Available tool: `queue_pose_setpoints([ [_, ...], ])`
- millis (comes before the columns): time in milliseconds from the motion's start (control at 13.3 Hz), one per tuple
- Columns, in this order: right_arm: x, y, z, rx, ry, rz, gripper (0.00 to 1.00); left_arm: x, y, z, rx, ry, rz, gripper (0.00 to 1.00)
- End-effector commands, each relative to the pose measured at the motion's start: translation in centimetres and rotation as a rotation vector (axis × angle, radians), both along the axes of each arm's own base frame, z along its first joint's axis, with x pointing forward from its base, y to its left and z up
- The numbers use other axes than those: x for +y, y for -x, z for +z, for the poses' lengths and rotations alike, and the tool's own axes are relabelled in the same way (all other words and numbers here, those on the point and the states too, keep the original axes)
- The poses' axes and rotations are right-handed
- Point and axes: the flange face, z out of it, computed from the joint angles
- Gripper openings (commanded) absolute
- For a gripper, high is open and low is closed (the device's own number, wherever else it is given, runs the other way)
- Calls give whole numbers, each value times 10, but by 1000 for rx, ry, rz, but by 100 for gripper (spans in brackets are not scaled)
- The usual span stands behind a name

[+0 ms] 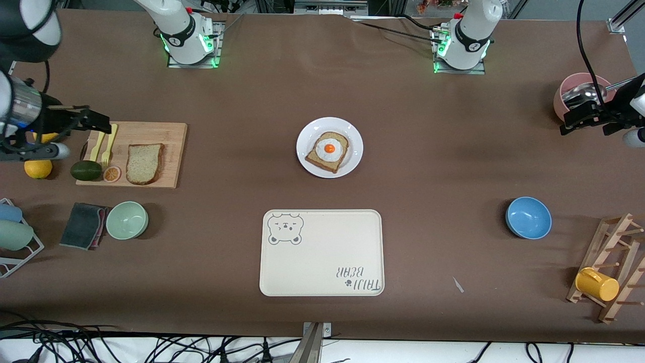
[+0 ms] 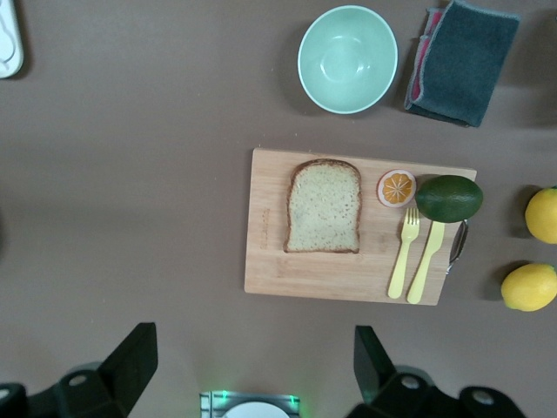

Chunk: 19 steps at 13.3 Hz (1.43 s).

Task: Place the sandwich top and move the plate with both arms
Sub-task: 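Reach the right gripper to the bread slice on the cutting board and grasp it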

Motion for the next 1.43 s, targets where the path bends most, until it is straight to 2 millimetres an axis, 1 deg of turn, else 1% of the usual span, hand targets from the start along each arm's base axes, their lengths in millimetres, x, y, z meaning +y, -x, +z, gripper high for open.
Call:
queue_pose_setpoints([
  [0, 5, -13, -39, -6, 59, -127, 100, 2, -1, 2, -11, 7, -8, 100],
  [75, 7, -18, -51, -8, 65, -144, 100, 1, -2, 3, -14, 10, -8, 100],
  [150, 9, -26, -67, -11, 71, -164, 99, 1, -2, 3, -16, 10, -8, 100],
  [301, 5, -37, -116, 25, 99, -253, 99, 2, -1, 2, -13, 19, -5, 100],
  [376, 10, -42, -130, 20, 105, -258, 89, 2, -1, 2, -13, 20, -5, 100],
  [451, 16, -46, -149, 34, 115, -266, 88, 2, -1, 3, -15, 19, -5, 100],
  [526, 17, -46, -167, 47, 125, -282, 85, 2, -1, 5, -19, 19, -5, 100],
  [601, 15, -44, -187, 49, 146, -285, 79, 2, -1, 5, -20, 19, -5, 100],
  [676, 14, -38, -207, 32, 170, -314, 75, 2, -1, 5, -20, 19, -5, 100],
  [751, 15, -29, -230, 5, 215, -339, 75, 3, -1, 5, -20, 19, -4, 100],
  [826, 12, -20, -248, -13, 264, -368, 69, 4, -1, 6, -21, 18, -2, 100],
  [902, 11, -13, -259, -10, 285, -379, 57, 9, -1, 7, -23, 17, 7, 100],
  [977, 10, -10, -270, -14, 282, -380, 52, 10, -1, 7, -24, 17, 8, 100],
  [1052, 12, -8, -281, -36, 269, -375, 52, 10, -1, 8, -26, 17, 8, 100],
  [1202, 11, 1, -301, -51, 284, -433, 50, 10, -2, 9, -29, 6, 6, 100],
  [1352, 8, 6, -314, -50, 308, -411, 47, 12, -2, 12, -36, 2, 9, 100],
])
